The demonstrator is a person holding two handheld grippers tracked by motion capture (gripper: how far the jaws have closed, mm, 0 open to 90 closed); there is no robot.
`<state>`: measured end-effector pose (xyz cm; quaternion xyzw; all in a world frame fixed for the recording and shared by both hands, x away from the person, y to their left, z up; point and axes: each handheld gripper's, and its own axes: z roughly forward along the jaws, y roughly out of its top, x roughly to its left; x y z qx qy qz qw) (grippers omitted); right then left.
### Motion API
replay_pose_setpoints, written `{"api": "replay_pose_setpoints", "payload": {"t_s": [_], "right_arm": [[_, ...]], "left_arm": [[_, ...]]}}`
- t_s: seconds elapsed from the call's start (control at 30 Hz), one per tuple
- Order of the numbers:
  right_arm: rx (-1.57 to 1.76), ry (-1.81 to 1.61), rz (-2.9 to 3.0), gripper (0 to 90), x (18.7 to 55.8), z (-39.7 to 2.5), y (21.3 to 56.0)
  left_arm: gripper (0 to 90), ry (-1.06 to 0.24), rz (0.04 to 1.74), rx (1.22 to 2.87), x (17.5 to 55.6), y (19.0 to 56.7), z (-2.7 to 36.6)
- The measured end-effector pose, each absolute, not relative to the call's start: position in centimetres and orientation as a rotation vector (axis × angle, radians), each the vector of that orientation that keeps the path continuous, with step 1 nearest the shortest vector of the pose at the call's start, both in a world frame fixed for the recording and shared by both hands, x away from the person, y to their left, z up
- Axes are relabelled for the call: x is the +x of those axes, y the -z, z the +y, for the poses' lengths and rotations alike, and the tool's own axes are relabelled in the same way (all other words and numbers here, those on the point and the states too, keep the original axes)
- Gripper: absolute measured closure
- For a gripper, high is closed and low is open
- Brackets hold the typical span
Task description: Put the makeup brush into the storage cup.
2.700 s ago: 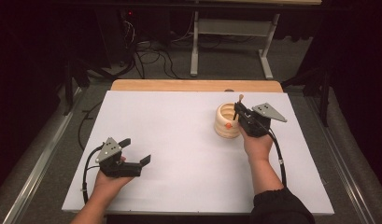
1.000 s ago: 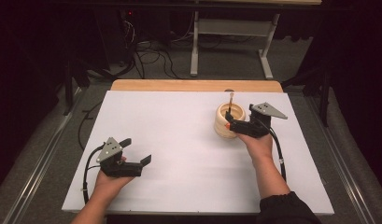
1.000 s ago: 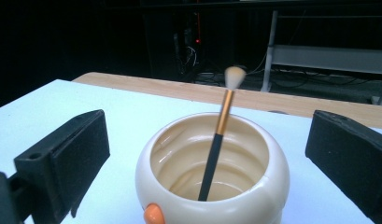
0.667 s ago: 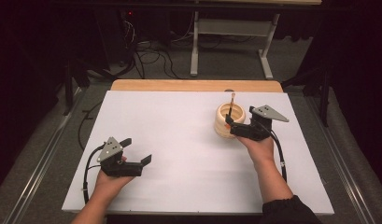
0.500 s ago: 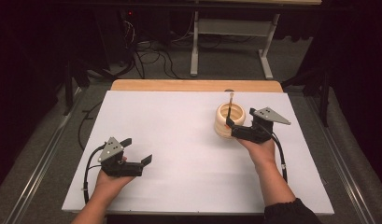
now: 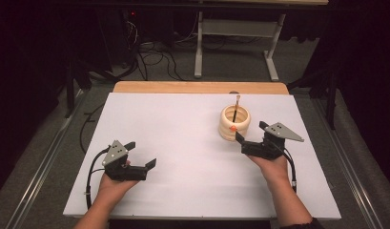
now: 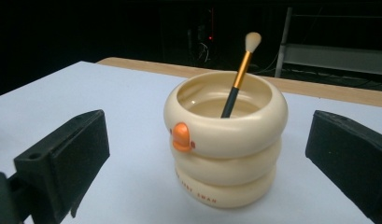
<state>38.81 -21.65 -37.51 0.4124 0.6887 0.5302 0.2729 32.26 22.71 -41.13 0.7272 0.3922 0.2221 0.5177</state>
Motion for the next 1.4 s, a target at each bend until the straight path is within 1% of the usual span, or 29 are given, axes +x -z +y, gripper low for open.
{"api": "replay_pose_setpoints", "payload": {"t_s": [0.63, 0.8, 1.0, 1.4], "right_arm": [[1.056, -1.413, 1.821, 1.0, 34.3, -24.9, 37.9], [1.051, -1.389, 1.840, 1.0, 33.3, -25.1, 38.6], [1.015, -1.402, 1.837, 1.0, 32.0, -24.9, 38.5], [1.044, -1.385, 1.838, 1.0, 32.2, -25.4, 39.1]], "left_arm": [[0.0, -0.530, 0.939, 1.752, 31.7, 41.0, 22.2], [0.0, -0.522, 0.944, 1.743, 31.0, 41.0, 22.4], [0.0, -0.527, 0.926, 1.746, 30.6, 40.8, 22.2], [0.0, -0.527, 0.921, 1.754, 30.7, 40.9, 21.9]]}}
